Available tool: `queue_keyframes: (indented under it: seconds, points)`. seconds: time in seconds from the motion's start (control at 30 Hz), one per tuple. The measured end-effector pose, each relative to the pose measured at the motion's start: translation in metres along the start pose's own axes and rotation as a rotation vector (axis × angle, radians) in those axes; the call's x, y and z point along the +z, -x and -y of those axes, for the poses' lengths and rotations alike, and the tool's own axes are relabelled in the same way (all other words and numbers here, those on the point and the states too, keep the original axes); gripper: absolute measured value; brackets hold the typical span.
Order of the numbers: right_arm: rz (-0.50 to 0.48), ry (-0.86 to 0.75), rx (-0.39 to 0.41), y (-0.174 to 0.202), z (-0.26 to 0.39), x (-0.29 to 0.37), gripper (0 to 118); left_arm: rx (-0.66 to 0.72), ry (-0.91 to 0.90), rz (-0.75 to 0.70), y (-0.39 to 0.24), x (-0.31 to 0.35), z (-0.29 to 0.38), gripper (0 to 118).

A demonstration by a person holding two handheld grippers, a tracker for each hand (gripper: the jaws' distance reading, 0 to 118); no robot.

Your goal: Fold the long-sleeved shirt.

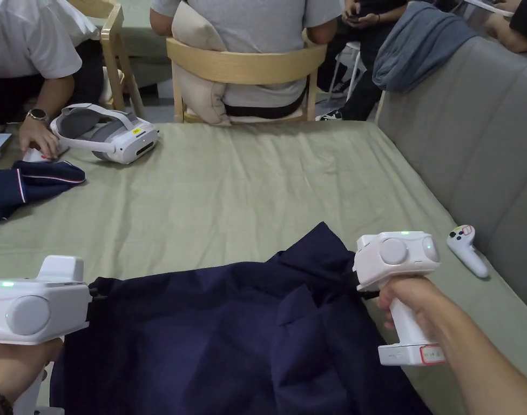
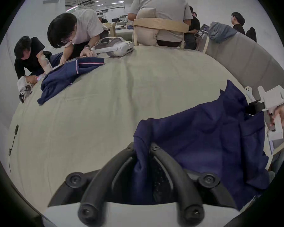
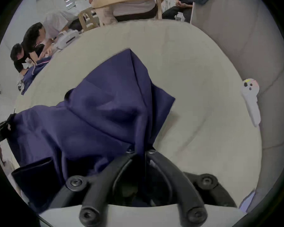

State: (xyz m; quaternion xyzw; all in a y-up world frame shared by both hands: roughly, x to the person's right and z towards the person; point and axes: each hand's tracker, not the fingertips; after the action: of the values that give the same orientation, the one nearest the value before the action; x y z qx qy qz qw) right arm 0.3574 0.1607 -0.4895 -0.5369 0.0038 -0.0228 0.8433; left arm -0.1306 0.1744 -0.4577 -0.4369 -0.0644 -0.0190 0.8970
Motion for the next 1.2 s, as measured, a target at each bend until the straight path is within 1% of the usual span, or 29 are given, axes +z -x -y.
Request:
queue_keyframes:
  seconds: [0.03, 0.07, 0.13, 0.2, 0.23, 0.3, 0.43, 0.53, 0.6, 0.67, 0.73, 0.77, 0.83, 0.9, 0.93, 0.97, 1.0, 1.03, 1.07, 1.2]
  points:
    - [0.017, -0.011, 0.016, 0.001, 0.0, 0.012, 6, -0.001, -0.006, 0.001, 0.002, 0.005, -0.003, 14]
    - [0.008, -0.018, 0.025, -0.007, -0.006, 0.01, 6, 0.0, -0.015, 0.005, 0.003, 0.01, -0.006, 14]
    - [-0.02, -0.083, 0.034, -0.013, -0.014, 0.044, 6, 0.019, -0.058, 0.03, 0.001, 0.039, -0.02, 14]
    - [0.0, -0.173, 0.095, -0.013, -0.026, 0.096, 6, 0.024, -0.142, 0.052, 0.006, 0.069, -0.039, 14]
    - [0.018, -0.209, 0.115, -0.012, -0.033, 0.118, 6, 0.033, -0.172, 0.062, 0.009, 0.074, -0.049, 14]
    - [0.021, -0.305, 0.169, -0.008, -0.054, 0.178, 6, 0.045, -0.249, 0.082, 0.014, 0.111, -0.081, 14]
    - [0.054, -0.491, 0.214, -0.002, -0.098, 0.28, 6, 0.012, -0.42, 0.071, 0.016, 0.186, -0.157, 14]
    - [0.051, -0.6, 0.206, 0.002, -0.141, 0.361, 6, -0.028, -0.54, 0.003, 0.021, 0.247, -0.226, 14]
    - [0.088, -0.675, 0.201, 0.003, -0.179, 0.409, 6, -0.008, -0.606, -0.02, 0.027, 0.283, -0.274, 14]
    - [0.126, -0.75, 0.178, 0.005, -0.215, 0.45, 6, 0.029, -0.651, 0.0, 0.033, 0.305, -0.322, 14]
    - [0.131, -0.837, 0.154, 0.011, -0.247, 0.493, 6, 0.068, -0.709, 0.041, 0.036, 0.335, -0.362, 14]
    - [0.153, -0.868, 0.163, 0.015, -0.257, 0.507, 6, 0.071, -0.733, 0.015, 0.022, 0.352, -0.365, 14]
    - [0.204, -0.915, 0.175, 0.023, -0.276, 0.534, 6, 0.059, -0.76, -0.035, 0.013, 0.375, -0.386, 14]
    - [0.258, -0.961, 0.16, 0.036, -0.27, 0.56, 6, 0.065, -0.778, -0.035, 0.019, 0.384, -0.417, 14]
    - [0.264, -0.981, 0.141, 0.038, -0.272, 0.568, 6, 0.068, -0.787, -0.038, 0.019, 0.389, -0.426, 14]
    - [0.262, -1.01, 0.144, 0.039, -0.273, 0.574, 6, 0.071, -0.787, -0.043, 0.017, 0.393, -0.431, 14]
    - [0.268, -1.04, 0.138, 0.036, -0.289, 0.576, 6, 0.078, -0.795, -0.048, 0.016, 0.399, -0.437, 14]
    - [0.284, -1.071, 0.124, 0.037, -0.292, 0.581, 6, 0.095, -0.811, -0.043, 0.013, 0.403, -0.437, 14]
    - [0.285, -1.068, 0.126, 0.039, -0.293, 0.585, 6, 0.098, -0.836, -0.028, 0.012, 0.407, -0.439, 14]
    - [0.326, -1.108, 0.123, 0.04, -0.295, 0.597, 6, 0.092, -0.836, -0.031, 0.002, 0.418, -0.44, 14]
